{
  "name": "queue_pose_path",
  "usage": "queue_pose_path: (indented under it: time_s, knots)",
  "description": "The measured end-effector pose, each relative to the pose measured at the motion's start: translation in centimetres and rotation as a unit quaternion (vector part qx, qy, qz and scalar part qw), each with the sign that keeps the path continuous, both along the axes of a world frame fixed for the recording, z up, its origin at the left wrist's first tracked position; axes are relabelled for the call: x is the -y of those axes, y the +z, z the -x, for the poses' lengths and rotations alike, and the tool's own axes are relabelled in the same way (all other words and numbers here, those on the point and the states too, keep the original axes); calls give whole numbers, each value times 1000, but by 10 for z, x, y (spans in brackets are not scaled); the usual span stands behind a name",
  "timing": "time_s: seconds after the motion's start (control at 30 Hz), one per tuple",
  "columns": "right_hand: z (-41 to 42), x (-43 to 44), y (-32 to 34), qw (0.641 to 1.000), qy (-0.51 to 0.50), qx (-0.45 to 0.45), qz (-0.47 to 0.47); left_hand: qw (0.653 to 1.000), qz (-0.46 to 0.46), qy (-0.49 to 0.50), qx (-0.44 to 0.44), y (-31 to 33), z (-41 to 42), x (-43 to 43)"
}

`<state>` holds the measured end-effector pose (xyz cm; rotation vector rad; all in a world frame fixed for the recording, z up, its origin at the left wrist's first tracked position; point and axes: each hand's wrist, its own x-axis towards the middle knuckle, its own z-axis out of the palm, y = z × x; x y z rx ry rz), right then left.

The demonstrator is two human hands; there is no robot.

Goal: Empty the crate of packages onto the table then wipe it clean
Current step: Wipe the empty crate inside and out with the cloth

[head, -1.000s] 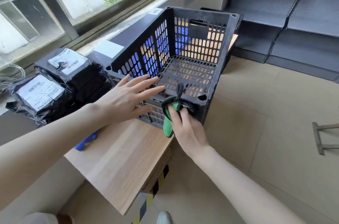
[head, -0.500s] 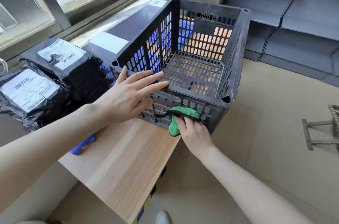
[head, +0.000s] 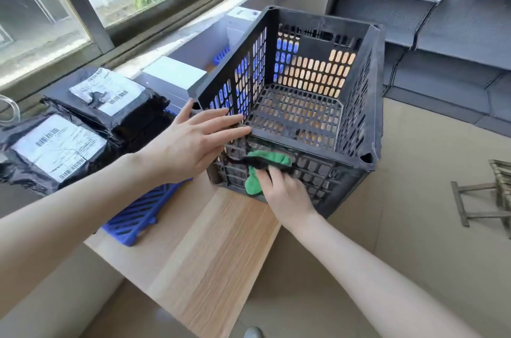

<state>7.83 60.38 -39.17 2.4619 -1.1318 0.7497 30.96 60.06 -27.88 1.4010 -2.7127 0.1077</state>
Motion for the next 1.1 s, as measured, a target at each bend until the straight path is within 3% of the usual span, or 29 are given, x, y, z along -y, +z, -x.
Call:
queue_pose_path:
  time_s: [0.17, 0.3, 0.47, 0.6, 0.73, 0.97, 1.1]
  knots:
    - [-21, 7, -36, 988, 8, -122, -93, 998, -50, 11, -22, -5, -7, 1]
    - [-39, 11, -39, 980, 50, -147, -127, 999, -46, -2, -20, -1, -11, 3]
    - [-51, 11, -20, 996, 47, -55, -51, 999, -34, -27, -29, 1, -24, 5]
    - [-68, 12, 2, 999, 25, 42, -20, 991, -19, 22, -132, 5, -41, 11]
    - [-89, 23, -22, 998, 55, 12, -19, 976, -51, 40, -206, 1, -42, 13]
    - [-109, 33, -60, 985, 78, -136, -75, 990, -14, 13, -143, -2, -51, 13]
    - [-116, 35, -46, 988, 111, -87, -69, 995, 18, -1, -96, -9, -60, 16]
